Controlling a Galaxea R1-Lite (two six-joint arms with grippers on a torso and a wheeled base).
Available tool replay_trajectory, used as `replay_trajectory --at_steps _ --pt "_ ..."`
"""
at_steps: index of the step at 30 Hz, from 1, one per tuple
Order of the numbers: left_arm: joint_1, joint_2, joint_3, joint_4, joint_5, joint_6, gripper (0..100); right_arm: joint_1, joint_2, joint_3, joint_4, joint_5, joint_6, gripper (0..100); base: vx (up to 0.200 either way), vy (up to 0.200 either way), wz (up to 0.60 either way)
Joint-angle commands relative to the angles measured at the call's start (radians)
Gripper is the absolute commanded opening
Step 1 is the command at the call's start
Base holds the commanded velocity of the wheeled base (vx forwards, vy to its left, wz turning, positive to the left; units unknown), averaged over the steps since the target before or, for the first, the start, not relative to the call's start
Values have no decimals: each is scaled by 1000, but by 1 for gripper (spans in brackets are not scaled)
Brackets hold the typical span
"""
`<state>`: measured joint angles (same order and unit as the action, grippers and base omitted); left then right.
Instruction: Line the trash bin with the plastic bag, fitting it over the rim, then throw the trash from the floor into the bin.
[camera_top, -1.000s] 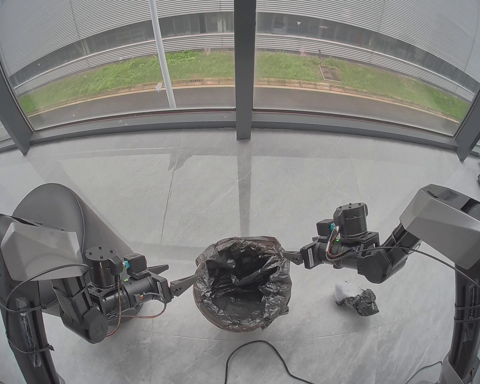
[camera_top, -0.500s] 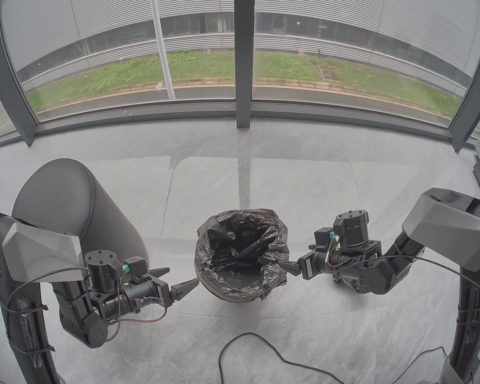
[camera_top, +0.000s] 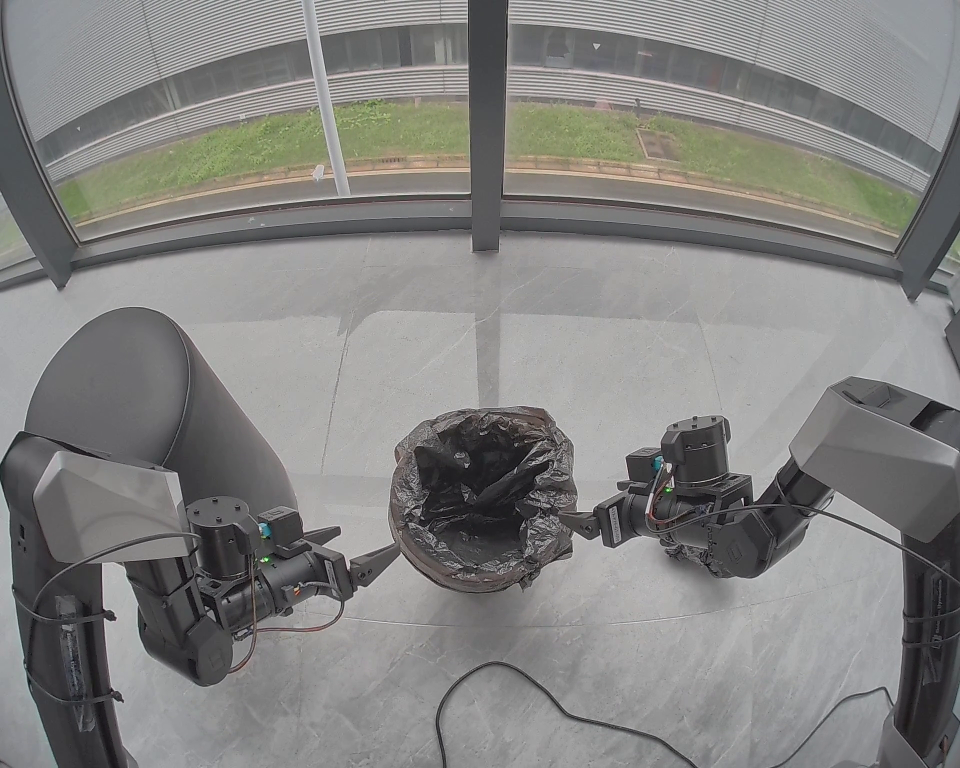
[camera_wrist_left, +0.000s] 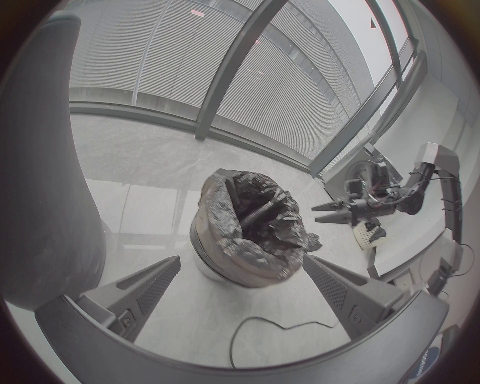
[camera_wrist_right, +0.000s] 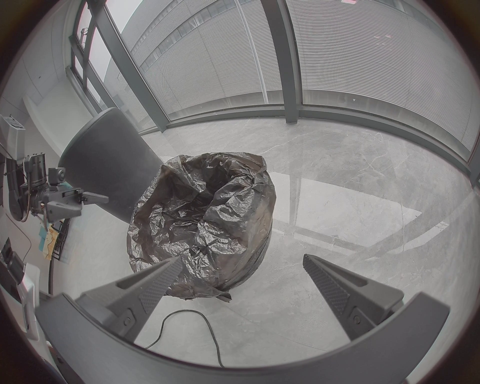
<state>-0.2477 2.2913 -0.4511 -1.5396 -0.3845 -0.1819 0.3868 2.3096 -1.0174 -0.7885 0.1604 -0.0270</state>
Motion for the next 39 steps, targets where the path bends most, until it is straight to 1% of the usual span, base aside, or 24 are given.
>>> replay_trajectory --at_steps 1,2,3,7,13,14,16,19,20,21,22,26,30,34,39 --pt "-4 120 -140 -1 55 -18 100 23 34 0 9 -2 -2 100 0 0 0" --pt "-4 120 -140 -1 55 -18 100 23 34 0 9 -2 -2 100 0 0 0" --pt "-9 137 -173 -1 67 -22 100 23 34 8 29 -10 -2 100 0 0 0" --pt "-9 154 -195 -1 81 -22 100 17 31 2 34 -13 -1 100 0 0 0" --pt "-12 177 -253 3 81 -24 100 3 21 -1 29 -18 -1 100 0 0 0" --pt "-28 178 -293 16 81 -22 100 3 13 -1 26 -18 2 100 0 0 0" --pt "-48 186 -327 36 85 -22 100 6 4 -1 23 -18 7 100 0 0 0" --pt "-71 205 -385 93 145 -21 100 14 -10 2 20 -18 9 100 0 0 0" --pt "-76 214 -411 116 174 -22 100 15 -16 2 20 -18 9 100 0 0 0" --pt "-76 215 -417 121 182 -22 100 15 -18 3 18 -18 9 100 0 0 0" --pt "-76 224 -449 142 208 -25 100 15 -25 7 18 -18 10 100 0 0 0" --pt "-74 224 -505 210 248 -34 100 15 -38 16 18 -18 12 100 0 0 0" --pt "-64 218 -497 220 272 -34 100 15 -45 43 -3 -18 15 100 0 0 0" --pt "-42 208 -477 222 274 -34 100 15 -42 71 -58 -18 13 100 0 0 0" --pt "-22 191 -451 223 277 -33 100 15 -44 80 -61 -18 15 100 0 0 0"
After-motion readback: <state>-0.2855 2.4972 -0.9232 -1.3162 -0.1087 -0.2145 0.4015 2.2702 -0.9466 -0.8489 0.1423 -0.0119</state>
